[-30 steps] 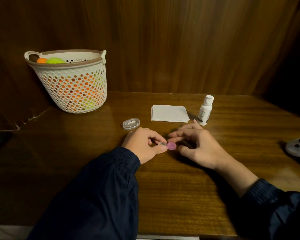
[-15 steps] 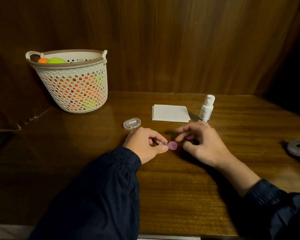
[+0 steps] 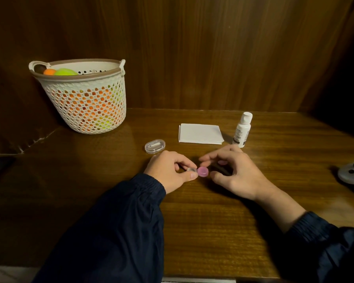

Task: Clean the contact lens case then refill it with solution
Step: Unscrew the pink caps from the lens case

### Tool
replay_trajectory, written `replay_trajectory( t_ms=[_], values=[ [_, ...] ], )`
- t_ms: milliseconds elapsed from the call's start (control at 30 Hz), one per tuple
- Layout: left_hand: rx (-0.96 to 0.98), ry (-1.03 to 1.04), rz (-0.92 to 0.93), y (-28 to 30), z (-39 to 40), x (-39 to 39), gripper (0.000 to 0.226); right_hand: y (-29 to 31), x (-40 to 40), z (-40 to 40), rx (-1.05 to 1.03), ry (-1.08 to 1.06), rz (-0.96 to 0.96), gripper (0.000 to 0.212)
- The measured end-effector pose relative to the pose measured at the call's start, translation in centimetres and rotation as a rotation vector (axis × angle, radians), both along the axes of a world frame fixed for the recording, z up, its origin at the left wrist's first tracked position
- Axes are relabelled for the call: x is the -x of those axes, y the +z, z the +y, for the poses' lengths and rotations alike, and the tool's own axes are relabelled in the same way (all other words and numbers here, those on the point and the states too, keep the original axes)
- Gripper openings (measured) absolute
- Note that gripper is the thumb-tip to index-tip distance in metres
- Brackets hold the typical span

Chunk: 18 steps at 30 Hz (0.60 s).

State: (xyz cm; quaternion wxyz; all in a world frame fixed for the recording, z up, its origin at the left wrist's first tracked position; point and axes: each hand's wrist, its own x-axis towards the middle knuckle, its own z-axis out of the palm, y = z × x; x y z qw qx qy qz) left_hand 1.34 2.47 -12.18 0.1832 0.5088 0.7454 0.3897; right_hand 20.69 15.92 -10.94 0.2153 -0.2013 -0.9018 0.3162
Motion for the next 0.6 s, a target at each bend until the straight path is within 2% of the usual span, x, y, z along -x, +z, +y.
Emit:
replay_trajectory(
  t_ms=[233, 467, 600],
  values=[
    [-0.007, -0.003, 0.013, -0.07, 0.06, 0.14, 0.012, -0.36, 0.24, 0.14, -0.051, -0.006, -0.03, 0.046],
    [-0.009, -0.011, 0.021, -0.13, 0.02, 0.25, 0.013, -0.91, 0.47, 0.54, -0.072, -0.027, -0.054, 0.032],
    [-0.001, -0.007, 0.022, -0.01, -0.03, 0.26, 0.014, -0.73, 0.52, 0.28, -0.053, -0.018, 0.023, 0.028]
  ],
)
